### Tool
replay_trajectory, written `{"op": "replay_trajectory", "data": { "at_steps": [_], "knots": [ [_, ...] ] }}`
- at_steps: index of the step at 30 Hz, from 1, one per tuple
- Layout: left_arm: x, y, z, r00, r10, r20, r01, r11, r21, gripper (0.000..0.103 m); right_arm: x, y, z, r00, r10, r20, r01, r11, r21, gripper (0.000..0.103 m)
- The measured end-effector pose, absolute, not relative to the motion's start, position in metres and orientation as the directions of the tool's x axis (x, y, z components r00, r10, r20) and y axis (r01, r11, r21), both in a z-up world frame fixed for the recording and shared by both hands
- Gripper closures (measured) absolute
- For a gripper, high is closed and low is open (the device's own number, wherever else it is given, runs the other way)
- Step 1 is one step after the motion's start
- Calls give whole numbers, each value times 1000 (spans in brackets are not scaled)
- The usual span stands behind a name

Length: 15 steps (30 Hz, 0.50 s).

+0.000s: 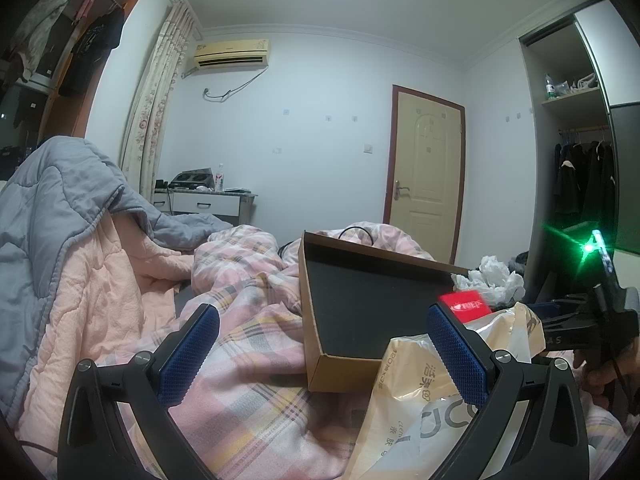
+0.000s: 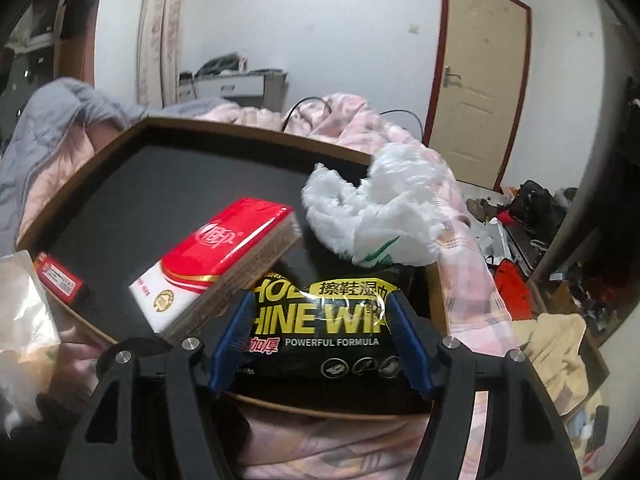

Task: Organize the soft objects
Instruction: 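Hold the wet-wipes pack in the right gripper and lift it slightly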

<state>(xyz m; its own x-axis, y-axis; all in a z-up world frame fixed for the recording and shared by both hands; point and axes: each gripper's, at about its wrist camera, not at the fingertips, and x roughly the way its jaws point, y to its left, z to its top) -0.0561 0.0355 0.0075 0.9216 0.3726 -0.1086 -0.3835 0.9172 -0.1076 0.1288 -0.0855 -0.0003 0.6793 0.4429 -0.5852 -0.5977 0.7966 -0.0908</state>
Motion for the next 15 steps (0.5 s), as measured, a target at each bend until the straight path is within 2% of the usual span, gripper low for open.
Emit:
{"op": "replay_trajectory", "data": {
  "at_steps": [2,4,15],
  "knots": [
    [-56,36,8,921,373,-109,-384,917,-107,0,130,-78,-3,668,423,-613,-609,784,-123,26],
    [-56,36,7,922,372,-110,-383,917,-109,0,130,-75,-6,666,417,-618,-613,778,-136,26],
    [-56,36,6,922,371,-110,-383,918,-108,0,115,-82,-2,708,443,-550,-601,787,-140,44]
  ]
}}
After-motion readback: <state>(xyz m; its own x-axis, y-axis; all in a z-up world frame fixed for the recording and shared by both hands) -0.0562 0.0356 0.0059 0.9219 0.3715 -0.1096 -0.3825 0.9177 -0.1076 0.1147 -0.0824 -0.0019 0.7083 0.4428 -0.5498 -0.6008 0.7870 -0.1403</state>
